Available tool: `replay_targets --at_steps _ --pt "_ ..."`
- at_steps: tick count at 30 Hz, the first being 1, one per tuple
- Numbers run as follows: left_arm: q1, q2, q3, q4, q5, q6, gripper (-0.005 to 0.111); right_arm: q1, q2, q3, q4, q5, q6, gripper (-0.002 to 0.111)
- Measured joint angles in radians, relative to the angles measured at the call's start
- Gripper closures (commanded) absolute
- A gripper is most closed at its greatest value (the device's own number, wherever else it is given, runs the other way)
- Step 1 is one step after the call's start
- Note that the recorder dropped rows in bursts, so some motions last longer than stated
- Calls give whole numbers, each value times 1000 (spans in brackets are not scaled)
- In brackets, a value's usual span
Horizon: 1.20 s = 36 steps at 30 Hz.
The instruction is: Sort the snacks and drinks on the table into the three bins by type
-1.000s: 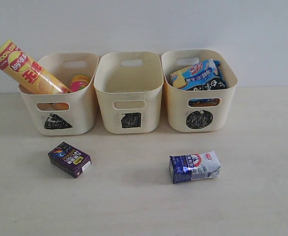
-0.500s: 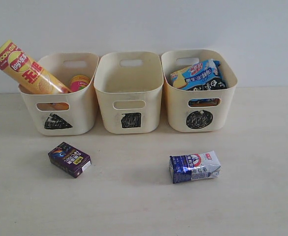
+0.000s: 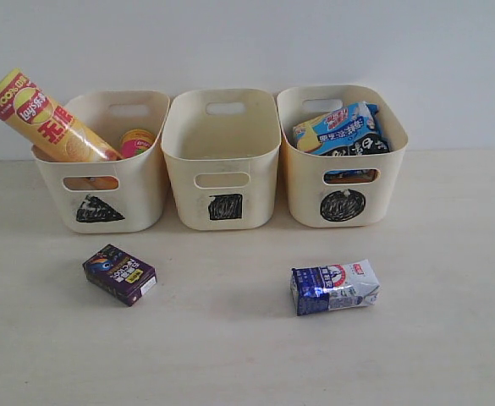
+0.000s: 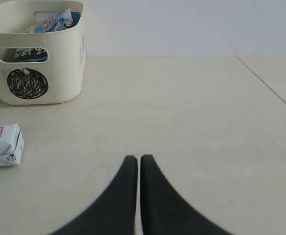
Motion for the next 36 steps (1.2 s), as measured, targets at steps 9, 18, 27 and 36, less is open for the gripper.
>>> replay_targets --at_steps 9,18,27,36 --pt "0 0 0 0 0 0 102 0 0 0 -2 9 0 108" --pt "0 0 0 0 0 0 102 0 0 0 -2 9 0 108" --pt "0 0 0 0 0 0 102 0 0 0 -2 9 0 108" --pt "0 0 0 -11 -48 0 102 0 0 0 -2 9 0 108"
